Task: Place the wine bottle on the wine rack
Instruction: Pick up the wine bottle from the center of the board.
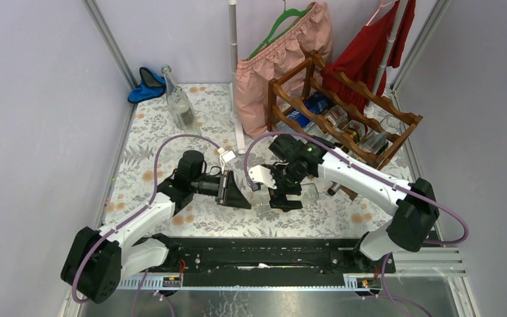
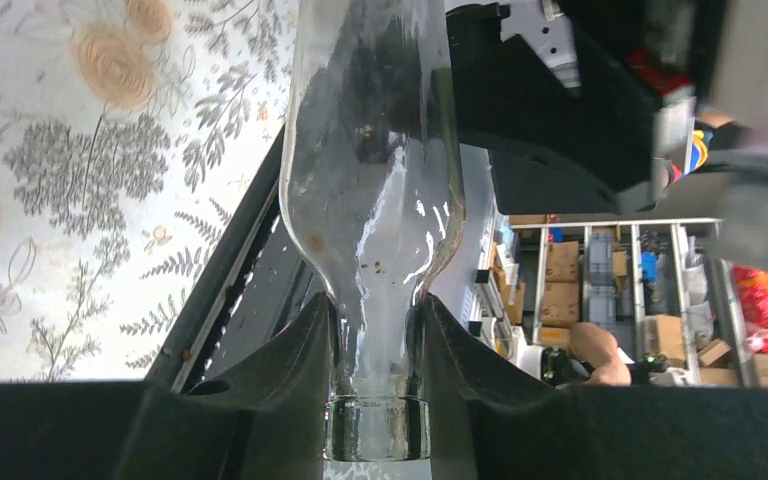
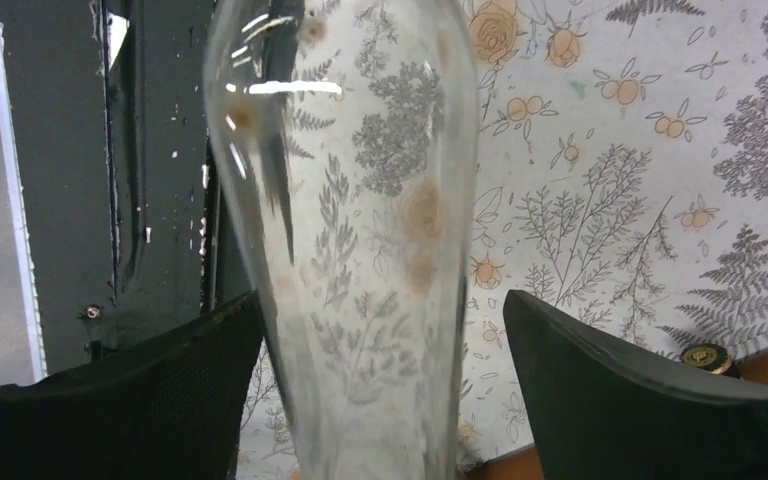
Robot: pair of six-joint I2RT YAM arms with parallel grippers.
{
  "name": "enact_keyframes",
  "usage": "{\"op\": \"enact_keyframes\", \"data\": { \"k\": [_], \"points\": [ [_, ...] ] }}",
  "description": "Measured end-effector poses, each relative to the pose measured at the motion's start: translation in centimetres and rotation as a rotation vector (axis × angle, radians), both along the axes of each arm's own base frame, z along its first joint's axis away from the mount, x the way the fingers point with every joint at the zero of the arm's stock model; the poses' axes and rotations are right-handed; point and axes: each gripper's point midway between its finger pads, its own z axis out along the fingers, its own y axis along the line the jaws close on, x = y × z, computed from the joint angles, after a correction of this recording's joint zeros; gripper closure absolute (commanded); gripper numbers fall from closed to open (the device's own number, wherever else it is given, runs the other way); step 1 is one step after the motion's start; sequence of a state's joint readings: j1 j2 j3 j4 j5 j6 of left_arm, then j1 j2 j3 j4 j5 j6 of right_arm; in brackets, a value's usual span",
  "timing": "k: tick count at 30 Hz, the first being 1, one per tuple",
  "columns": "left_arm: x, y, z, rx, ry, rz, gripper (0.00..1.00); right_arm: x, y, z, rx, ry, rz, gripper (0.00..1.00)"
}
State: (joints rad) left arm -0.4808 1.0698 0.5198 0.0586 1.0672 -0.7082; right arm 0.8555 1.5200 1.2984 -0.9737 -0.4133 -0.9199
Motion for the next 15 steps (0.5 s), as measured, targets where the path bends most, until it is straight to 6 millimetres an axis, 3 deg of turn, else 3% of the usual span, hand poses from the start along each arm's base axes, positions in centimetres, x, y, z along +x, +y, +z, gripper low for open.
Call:
{"op": "enact_keyframes", "data": {
  "k": [6, 10, 15],
  "points": [
    [-0.5, 0.8, -2.0, 0.023, 0.107, 0.036, 1.0, 0.2, 0.8, 1.9, 0.044, -0.002, -0.022, 0.0],
    [-0.7, 1.0, -1.8, -0.002, 0.118, 0.051, 1.0, 0.7, 2.0, 6.1, 0.13, -0.041, -0.024, 0.0],
    [-0.9, 1.1, -0.7, -0.076, 0.108, 0.082, 1.0, 1.1, 2.4, 14.0, 0.317, -0.103, -0.047, 0.0]
  ]
}}
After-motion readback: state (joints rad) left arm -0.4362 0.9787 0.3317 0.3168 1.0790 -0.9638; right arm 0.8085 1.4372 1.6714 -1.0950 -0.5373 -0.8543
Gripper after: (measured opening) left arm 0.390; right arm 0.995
